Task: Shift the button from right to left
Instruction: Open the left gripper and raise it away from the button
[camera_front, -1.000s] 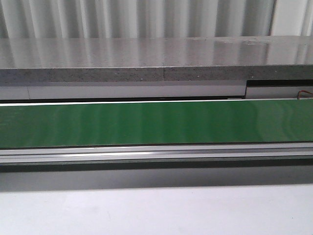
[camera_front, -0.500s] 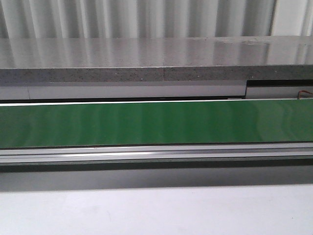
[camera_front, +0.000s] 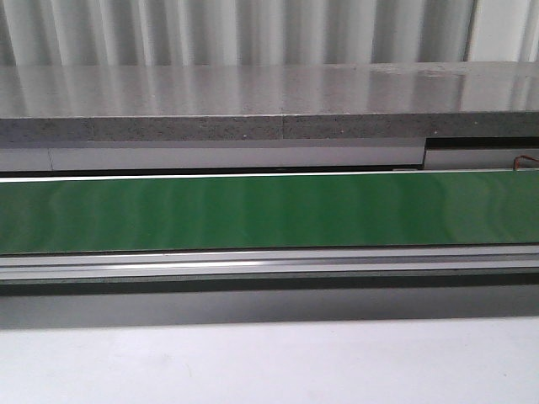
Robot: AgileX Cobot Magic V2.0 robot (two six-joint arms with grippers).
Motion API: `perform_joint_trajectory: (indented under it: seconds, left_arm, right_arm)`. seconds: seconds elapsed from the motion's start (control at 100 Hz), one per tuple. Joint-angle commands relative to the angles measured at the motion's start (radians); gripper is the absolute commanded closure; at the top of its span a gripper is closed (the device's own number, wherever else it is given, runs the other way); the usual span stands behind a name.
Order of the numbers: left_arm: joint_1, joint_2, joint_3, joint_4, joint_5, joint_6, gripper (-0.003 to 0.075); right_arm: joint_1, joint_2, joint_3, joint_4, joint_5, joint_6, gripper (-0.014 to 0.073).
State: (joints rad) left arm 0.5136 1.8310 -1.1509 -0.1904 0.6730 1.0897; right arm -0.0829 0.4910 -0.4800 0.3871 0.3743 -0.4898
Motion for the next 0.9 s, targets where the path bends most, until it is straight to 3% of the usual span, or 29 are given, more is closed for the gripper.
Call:
perform_joint_trajectory:
  seconds: [0.0,0.21,0.55,0.72,0.89]
  left_arm:
    - [0.005,-0.092,-0.027,-0.048,-0.048,0.002,0.0226]
    - [0.005,-0.222,-0.027,-0.243,-0.107,0.002,0.0226]
    - [0.003,-0.425,-0.019,-0.551,-0.083,0.002,0.0226]
    - [-0.021,-0.55,0.036,-0.597,-0.116,0.002,0.0226]
    - [-0.117,-0.696,0.167,-0.597,-0.261,0.002,0.0225]
  right_arm:
    - [-0.003,0.001,-0.03,0.009,-0.066,-0.008,0.0662]
    - [-0.003,0.001,-0.03,0.009,-0.066,-0.008,0.0662]
    - [-0.003,0.001,-0.03,0.009,-0.066,-0.008,0.0662]
    - [-0.003,0.001,-0.03,0.009,-0.066,-0.008,0.0662]
    - [-0.003,0.001,-0.03,0.009,-0.066,-0.008,0.0662]
